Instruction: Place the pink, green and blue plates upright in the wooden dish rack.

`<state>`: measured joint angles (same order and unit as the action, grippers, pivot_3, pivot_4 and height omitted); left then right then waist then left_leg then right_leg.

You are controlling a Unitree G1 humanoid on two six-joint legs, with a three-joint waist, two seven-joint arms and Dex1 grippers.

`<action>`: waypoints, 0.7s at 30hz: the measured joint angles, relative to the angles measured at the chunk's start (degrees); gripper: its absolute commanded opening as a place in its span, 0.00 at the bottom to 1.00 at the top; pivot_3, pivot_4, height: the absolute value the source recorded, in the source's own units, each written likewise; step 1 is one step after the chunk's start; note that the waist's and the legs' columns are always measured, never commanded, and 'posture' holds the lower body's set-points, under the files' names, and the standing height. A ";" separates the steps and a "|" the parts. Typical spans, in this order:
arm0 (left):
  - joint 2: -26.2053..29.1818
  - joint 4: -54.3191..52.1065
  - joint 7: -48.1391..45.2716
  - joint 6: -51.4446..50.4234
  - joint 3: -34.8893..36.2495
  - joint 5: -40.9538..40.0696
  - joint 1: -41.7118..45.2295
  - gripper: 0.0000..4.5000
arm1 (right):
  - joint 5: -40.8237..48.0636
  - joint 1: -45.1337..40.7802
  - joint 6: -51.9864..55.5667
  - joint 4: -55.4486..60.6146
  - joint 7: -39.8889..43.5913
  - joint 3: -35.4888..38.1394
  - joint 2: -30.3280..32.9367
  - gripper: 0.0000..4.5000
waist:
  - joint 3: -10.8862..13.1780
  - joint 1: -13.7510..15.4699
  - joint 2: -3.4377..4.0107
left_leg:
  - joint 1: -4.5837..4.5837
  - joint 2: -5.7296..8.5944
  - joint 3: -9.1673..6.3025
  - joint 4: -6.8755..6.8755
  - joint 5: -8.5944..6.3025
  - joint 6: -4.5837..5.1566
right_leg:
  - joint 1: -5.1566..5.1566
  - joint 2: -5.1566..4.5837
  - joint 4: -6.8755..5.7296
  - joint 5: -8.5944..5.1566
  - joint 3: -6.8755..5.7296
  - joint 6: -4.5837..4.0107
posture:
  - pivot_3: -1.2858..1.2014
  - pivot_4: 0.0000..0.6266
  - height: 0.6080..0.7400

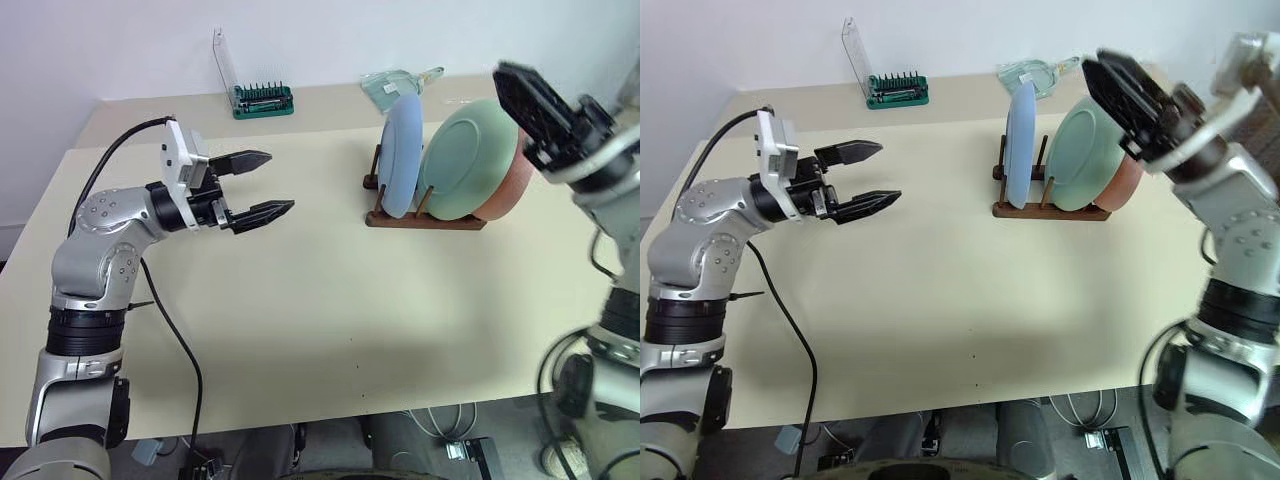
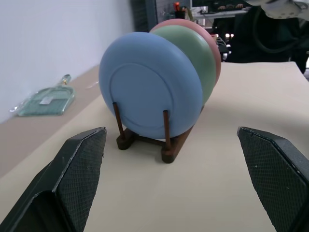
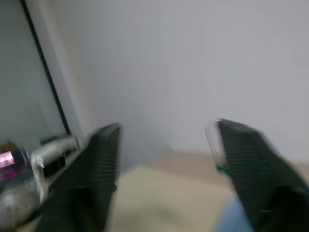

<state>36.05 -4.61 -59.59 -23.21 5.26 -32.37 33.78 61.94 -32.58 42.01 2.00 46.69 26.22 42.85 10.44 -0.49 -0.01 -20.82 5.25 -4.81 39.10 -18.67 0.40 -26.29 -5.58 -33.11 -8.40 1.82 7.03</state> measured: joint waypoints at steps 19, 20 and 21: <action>-2.63 2.85 -0.43 1.10 -2.15 1.26 3.64 1.00 | -38.04 18.81 -30.12 -8.16 10.84 -11.82 9.39 0.01 | 0.01 -0.20 -0.05 | 0.47 -0.02 0.06 0.04 0.03 -0.07 | 0.46 0.01 0.05 -0.02 0.00 0.02 | 0.52 0.24 1.00; -2.61 2.85 -0.44 1.02 -2.16 1.25 3.64 1.00 | -38.73 18.16 -31.16 -9.01 10.52 -12.12 8.74 0.01 | 0.01 -0.20 -0.05 | 0.47 -0.02 0.05 0.04 0.04 -0.07 | 0.46 0.00 0.06 -0.02 0.00 0.02 | 0.52 0.24 1.00; -2.56 2.85 -0.44 0.99 -2.16 1.26 3.64 1.00 | -39.51 17.42 -32.39 -9.80 10.18 -12.41 7.99 0.01 | 0.01 -0.20 -0.05 | 0.47 -0.02 0.05 0.04 0.04 -0.08 | 0.46 0.01 0.06 -0.02 0.00 0.02 | 0.52 0.24 1.00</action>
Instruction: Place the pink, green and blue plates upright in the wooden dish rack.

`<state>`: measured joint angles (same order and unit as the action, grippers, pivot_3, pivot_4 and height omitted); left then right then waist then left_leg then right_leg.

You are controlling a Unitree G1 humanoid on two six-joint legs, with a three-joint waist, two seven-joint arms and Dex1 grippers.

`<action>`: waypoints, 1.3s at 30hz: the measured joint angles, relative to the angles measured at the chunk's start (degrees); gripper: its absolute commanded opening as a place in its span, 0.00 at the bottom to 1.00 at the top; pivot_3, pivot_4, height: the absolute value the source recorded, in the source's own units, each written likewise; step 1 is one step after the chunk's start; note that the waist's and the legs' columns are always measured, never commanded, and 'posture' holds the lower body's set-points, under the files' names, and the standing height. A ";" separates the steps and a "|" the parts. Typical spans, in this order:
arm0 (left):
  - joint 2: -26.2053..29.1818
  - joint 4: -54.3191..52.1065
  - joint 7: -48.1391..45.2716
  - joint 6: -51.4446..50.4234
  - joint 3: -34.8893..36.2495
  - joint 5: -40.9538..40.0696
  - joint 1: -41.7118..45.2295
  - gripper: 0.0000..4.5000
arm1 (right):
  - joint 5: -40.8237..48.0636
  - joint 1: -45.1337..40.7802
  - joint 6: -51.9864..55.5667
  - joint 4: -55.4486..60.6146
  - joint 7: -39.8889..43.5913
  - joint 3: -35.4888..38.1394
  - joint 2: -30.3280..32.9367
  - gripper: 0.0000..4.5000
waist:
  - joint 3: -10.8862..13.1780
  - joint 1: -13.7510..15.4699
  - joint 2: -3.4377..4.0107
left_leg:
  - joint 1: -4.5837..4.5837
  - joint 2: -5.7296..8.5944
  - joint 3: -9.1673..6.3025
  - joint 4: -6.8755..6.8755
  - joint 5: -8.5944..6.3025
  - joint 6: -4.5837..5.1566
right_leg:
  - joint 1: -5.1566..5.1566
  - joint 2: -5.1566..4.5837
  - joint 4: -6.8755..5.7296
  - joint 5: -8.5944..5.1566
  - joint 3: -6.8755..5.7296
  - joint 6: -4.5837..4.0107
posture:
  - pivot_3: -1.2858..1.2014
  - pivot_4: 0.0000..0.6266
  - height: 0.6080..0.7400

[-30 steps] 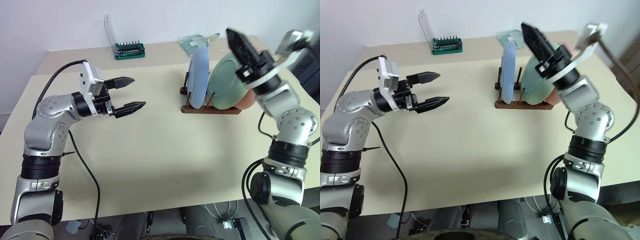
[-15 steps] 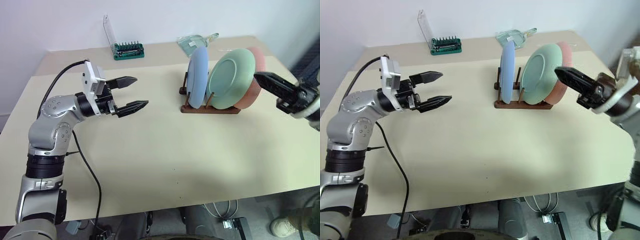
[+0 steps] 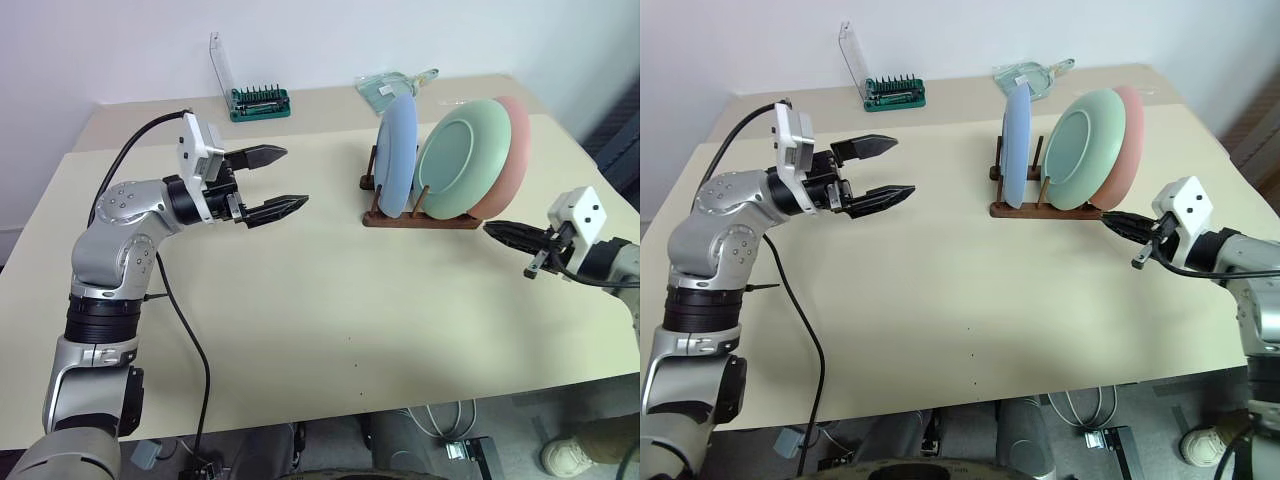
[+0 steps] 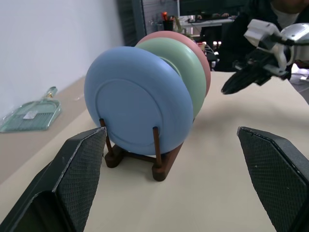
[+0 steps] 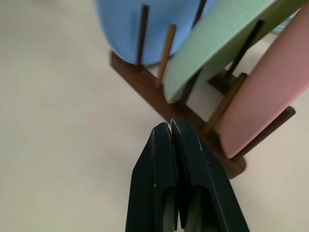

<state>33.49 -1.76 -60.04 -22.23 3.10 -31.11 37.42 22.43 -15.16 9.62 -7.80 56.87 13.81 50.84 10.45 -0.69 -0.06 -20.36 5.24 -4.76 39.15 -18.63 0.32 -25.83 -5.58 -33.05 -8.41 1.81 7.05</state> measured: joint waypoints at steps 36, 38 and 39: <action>0.27 -1.10 1.41 -1.03 0.08 -0.12 -0.73 1.00 | -11.10 -15.74 -11.56 -4.18 -3.92 -6.56 -3.11 0.01 | 0.00 -0.04 0.00 | 0.00 0.00 -0.03 -0.01 0.07 -0.12 | -0.01 0.00 0.00 0.00 0.00 -0.01 | 0.52 0.24 1.00; 0.28 -1.21 1.51 -1.04 0.08 -0.14 -0.75 1.00 | -11.45 -16.63 -11.79 -4.90 -4.20 -6.56 -3.11 0.01 | 0.00 -0.02 0.00 | -0.01 0.00 -0.03 -0.01 0.08 -0.13 | -0.01 0.00 0.00 0.00 0.00 -0.01 | 0.52 0.24 1.00; 0.28 -1.35 1.54 -1.05 0.09 -0.15 -0.83 1.00 | -11.56 -16.85 -11.82 -5.25 -4.23 -6.56 -3.11 0.01 | 0.00 0.04 0.00 | -0.02 0.01 -0.03 -0.01 0.08 -0.13 | -0.01 0.00 0.01 0.00 0.00 -0.01 | 0.52 0.24 1.00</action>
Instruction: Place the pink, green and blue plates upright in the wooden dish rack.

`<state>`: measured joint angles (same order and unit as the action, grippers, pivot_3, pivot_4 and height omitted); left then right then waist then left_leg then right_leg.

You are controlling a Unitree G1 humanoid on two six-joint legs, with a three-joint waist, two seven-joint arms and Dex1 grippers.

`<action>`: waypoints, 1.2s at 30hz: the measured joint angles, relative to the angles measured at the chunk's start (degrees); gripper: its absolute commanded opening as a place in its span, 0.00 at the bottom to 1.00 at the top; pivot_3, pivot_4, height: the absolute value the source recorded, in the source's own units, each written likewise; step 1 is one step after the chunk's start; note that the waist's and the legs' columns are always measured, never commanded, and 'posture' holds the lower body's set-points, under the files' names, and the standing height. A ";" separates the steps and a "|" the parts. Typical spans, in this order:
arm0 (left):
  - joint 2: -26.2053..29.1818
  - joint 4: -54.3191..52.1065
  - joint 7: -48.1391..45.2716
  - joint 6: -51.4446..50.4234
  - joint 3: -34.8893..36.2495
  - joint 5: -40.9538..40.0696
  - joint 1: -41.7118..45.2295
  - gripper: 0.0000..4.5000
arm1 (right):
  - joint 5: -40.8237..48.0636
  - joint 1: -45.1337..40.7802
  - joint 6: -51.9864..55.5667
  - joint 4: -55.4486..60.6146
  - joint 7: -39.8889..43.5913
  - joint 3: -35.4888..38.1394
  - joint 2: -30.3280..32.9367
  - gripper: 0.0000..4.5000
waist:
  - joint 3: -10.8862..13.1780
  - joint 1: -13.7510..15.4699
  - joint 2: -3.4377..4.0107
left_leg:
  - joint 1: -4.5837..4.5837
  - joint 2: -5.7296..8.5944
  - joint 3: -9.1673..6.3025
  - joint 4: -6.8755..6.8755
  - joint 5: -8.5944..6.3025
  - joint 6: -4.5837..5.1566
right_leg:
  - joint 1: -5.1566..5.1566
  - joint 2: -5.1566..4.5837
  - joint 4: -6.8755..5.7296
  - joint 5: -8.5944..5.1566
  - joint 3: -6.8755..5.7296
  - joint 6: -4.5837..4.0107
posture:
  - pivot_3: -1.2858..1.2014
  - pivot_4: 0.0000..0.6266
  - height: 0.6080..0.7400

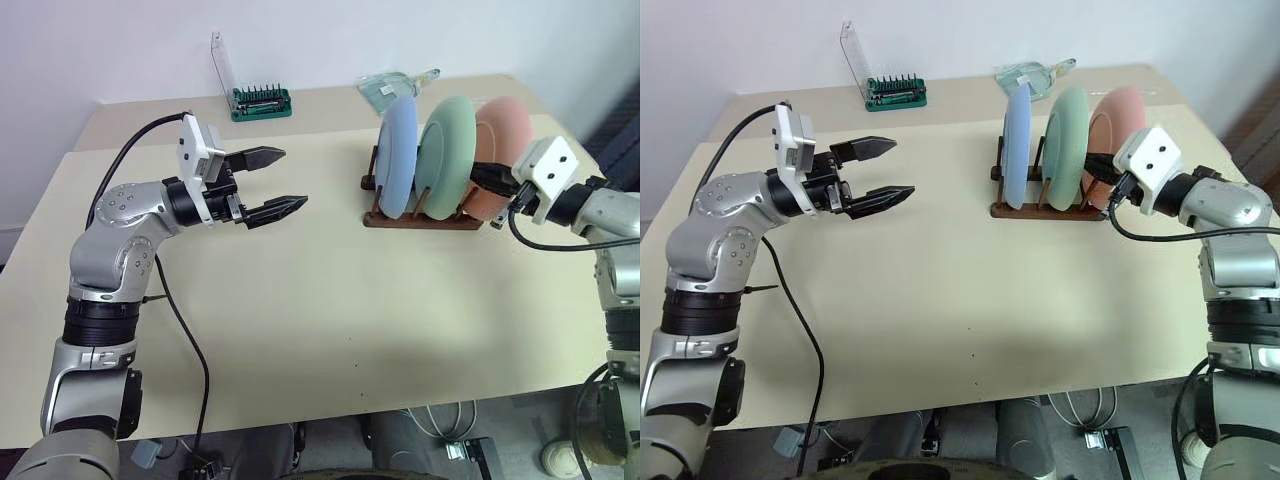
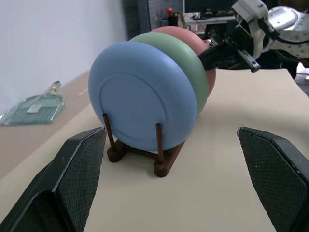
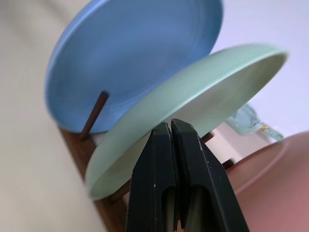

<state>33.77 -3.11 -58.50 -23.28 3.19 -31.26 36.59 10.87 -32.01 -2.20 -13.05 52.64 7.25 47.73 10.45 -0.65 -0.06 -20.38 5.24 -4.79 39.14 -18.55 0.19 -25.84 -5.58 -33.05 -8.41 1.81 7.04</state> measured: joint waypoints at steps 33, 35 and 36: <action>2.79 -2.24 2.48 -0.13 3.89 -0.24 -5.27 1.00 | 48.32 -1.91 37.11 23.68 7.12 8.96 -9.77 0.99 | 0.01 0.02 0.03 | -0.04 0.00 -0.05 -0.04 -0.15 0.26 | -0.07 -0.02 -0.03 0.01 -0.01 0.00 | 0.52 0.24 1.00; 3.14 -3.35 2.53 -0.17 4.40 -0.40 -6.86 1.00 | 44.23 0.49 34.33 25.25 11.07 6.35 -8.12 0.99 | 0.02 0.15 0.02 | -0.07 0.00 -0.07 -0.01 -0.15 0.26 | -0.08 -0.01 -0.03 0.00 -0.03 0.00 | 0.52 0.24 1.00; 3.48 -4.56 2.60 -0.21 4.43 -0.49 -7.77 1.00 | 42.08 2.38 33.36 25.66 14.55 4.68 -5.51 0.99 | 0.02 0.27 0.02 | -0.08 0.01 -0.07 0.00 -0.15 0.26 | -0.06 -0.02 -0.03 0.00 -0.05 0.00 | 0.52 0.24 1.00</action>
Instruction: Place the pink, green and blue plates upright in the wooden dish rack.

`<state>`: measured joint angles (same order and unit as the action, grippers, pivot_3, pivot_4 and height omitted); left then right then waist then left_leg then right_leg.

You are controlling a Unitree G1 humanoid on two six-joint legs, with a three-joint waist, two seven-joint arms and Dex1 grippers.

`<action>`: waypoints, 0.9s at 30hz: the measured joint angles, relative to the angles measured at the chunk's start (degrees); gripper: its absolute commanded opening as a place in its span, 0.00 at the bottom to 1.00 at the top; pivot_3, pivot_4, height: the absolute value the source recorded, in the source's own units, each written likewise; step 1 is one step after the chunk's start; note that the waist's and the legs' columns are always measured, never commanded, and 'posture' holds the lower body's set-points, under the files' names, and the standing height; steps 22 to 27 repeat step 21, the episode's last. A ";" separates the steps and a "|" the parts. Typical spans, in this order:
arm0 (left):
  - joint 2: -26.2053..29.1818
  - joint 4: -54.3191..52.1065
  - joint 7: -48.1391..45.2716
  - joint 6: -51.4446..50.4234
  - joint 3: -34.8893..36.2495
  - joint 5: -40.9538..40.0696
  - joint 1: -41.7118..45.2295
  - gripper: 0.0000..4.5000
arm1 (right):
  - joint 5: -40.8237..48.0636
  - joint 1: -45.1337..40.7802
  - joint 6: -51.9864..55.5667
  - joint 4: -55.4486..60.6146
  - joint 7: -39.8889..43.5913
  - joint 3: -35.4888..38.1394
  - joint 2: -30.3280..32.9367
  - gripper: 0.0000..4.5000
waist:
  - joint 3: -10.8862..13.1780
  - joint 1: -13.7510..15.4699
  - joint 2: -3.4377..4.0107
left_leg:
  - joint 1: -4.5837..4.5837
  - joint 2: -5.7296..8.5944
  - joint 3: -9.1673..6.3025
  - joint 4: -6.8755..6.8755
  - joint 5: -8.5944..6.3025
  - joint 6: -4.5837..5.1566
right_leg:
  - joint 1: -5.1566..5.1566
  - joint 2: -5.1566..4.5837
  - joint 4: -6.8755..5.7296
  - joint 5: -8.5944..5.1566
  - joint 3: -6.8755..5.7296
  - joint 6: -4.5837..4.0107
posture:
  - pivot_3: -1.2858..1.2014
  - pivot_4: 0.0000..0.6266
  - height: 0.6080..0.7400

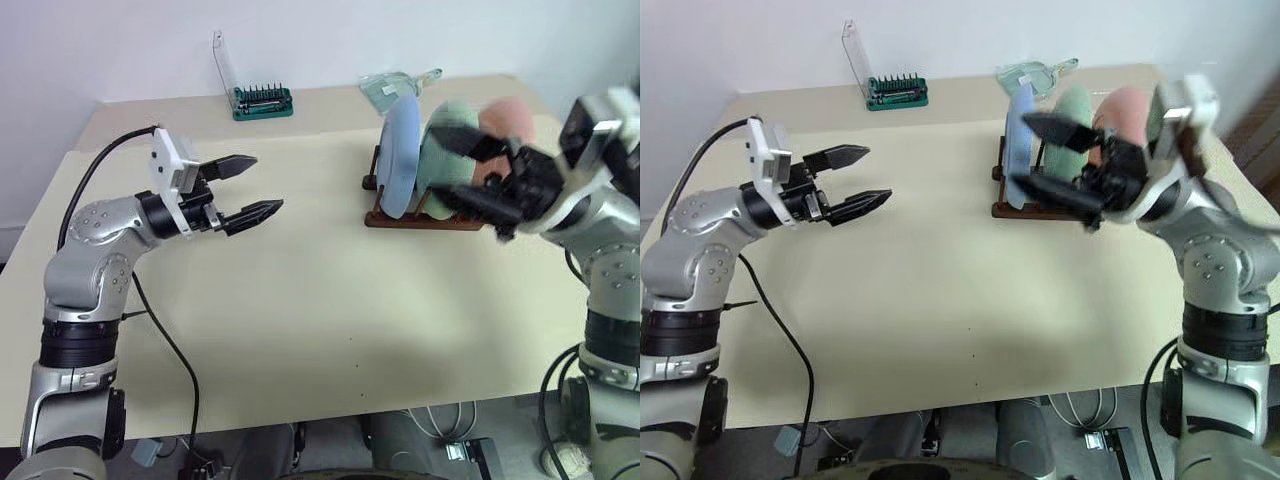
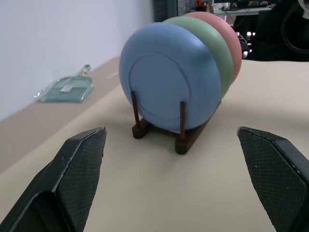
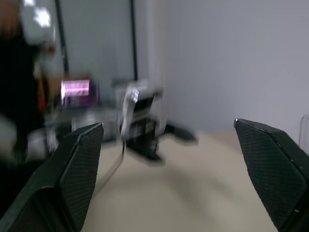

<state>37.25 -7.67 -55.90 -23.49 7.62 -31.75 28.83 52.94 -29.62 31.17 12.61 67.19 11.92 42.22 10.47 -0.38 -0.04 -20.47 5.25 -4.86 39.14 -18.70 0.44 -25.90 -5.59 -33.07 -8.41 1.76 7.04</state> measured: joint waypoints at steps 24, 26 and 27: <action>0.31 -4.09 -2.91 1.62 -3.49 1.82 -6.44 1.00 | -18.34 2.98 -13.08 -4.18 6.09 -3.20 6.00 0.99 | 0.03 -0.30 -0.05 | 0.08 -0.05 0.02 -0.03 -0.01 -0.02 | 0.01 0.00 0.02 -0.01 0.00 -0.02 | 0.52 0.24 1.00; 0.31 -4.09 -2.91 1.62 -3.49 1.82 -6.44 1.00 | -18.34 2.98 -13.08 -4.18 6.09 -3.20 6.00 0.99 | 0.03 -0.30 -0.05 | 0.08 -0.05 0.02 -0.03 -0.01 -0.02 | 0.01 0.00 0.02 -0.01 0.00 -0.02 | 0.52 0.24 1.00; 0.31 -4.09 -2.91 1.62 -3.49 1.82 -6.44 1.00 | -18.34 2.98 -13.08 -4.18 6.09 -3.20 6.00 0.99 | 0.03 -0.30 -0.05 | 0.08 -0.05 0.02 -0.03 -0.01 -0.02 | 0.01 0.00 0.02 -0.01 0.00 -0.02 | 0.52 0.24 1.00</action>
